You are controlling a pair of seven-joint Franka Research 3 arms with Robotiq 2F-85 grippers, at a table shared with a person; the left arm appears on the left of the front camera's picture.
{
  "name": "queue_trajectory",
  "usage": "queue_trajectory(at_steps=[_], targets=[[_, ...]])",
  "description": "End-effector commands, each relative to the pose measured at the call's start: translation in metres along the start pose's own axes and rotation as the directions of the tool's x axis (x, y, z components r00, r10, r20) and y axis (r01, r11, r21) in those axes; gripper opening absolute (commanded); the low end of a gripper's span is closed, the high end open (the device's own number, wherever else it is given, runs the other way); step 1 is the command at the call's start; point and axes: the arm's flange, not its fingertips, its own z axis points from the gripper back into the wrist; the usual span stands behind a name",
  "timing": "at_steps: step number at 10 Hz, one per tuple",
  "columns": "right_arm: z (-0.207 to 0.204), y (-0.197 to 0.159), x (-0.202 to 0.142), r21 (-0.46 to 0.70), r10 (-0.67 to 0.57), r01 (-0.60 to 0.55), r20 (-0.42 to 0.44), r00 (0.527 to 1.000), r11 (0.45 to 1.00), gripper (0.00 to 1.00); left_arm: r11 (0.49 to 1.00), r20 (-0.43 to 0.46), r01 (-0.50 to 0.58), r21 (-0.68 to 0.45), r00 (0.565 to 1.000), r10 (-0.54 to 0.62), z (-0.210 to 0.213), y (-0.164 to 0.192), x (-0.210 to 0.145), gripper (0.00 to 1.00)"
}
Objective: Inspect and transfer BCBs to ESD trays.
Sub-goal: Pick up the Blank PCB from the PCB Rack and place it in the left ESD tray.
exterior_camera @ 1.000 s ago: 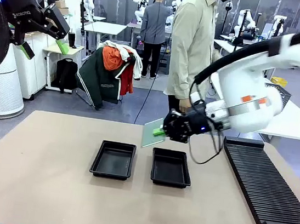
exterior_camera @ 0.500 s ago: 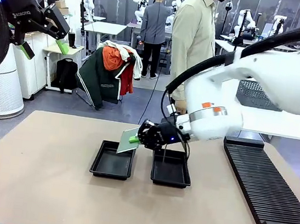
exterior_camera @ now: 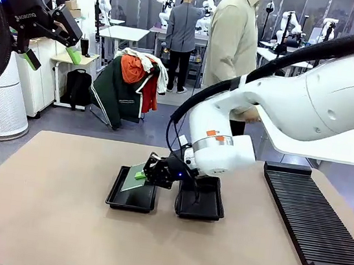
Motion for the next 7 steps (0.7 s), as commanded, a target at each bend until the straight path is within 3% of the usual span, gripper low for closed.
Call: queue_trajectory(at_steps=[1,7], targets=[[-0.016,0.002,-0.006,-0.028,-0.007,0.008,0.036,0.999,1.000,0.02,1.000,0.001,-0.002,-0.006,1.000,0.003,-0.001,0.000,-0.002,1.00],[-0.027,0.004,-0.008,-0.144,-0.009,0.011,0.019,1.000,0.990,0.02,1.000,0.001,-0.002,-0.006,1.000,0.003,-0.001,0.000,-0.002,1.00]])
